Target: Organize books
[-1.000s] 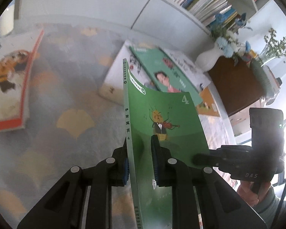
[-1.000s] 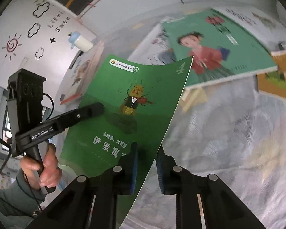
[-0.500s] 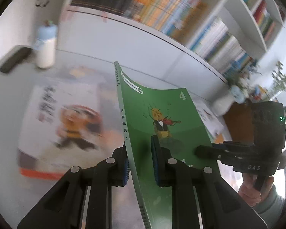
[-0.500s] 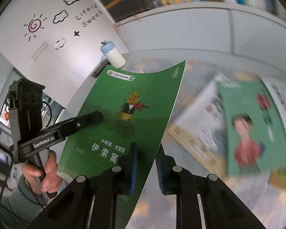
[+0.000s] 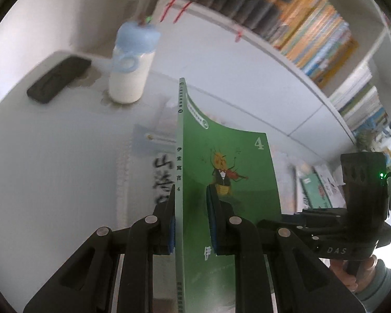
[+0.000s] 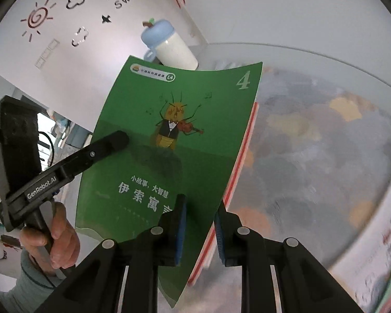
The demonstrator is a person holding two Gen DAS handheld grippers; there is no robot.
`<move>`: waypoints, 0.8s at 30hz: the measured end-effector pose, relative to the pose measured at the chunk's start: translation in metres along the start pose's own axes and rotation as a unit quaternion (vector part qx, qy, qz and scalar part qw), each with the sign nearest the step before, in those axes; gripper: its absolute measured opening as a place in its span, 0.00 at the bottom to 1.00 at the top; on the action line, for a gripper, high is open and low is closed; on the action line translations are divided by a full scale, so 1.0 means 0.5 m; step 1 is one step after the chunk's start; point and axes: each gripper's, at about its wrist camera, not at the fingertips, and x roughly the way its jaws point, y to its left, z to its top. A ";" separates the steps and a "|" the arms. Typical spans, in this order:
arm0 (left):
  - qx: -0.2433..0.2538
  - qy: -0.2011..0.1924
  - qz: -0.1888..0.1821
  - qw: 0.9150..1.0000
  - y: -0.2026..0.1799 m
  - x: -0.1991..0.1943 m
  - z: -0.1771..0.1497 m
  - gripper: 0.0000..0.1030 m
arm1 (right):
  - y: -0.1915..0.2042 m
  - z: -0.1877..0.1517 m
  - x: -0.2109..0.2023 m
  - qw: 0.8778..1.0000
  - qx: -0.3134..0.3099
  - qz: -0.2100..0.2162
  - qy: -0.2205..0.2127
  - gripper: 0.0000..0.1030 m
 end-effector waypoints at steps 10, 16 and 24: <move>-0.047 0.041 -0.001 0.998 0.084 0.009 -0.013 0.14 | -0.018 0.027 0.043 0.999 0.030 0.002 0.018 0.22; -0.069 0.026 0.017 0.997 0.089 -0.011 -0.023 0.14 | -0.004 0.035 0.054 0.999 0.040 -0.007 0.024 0.23; -0.065 0.005 0.065 0.996 0.066 -0.096 -0.045 0.15 | 0.001 0.005 0.037 0.997 0.063 -0.032 0.007 0.46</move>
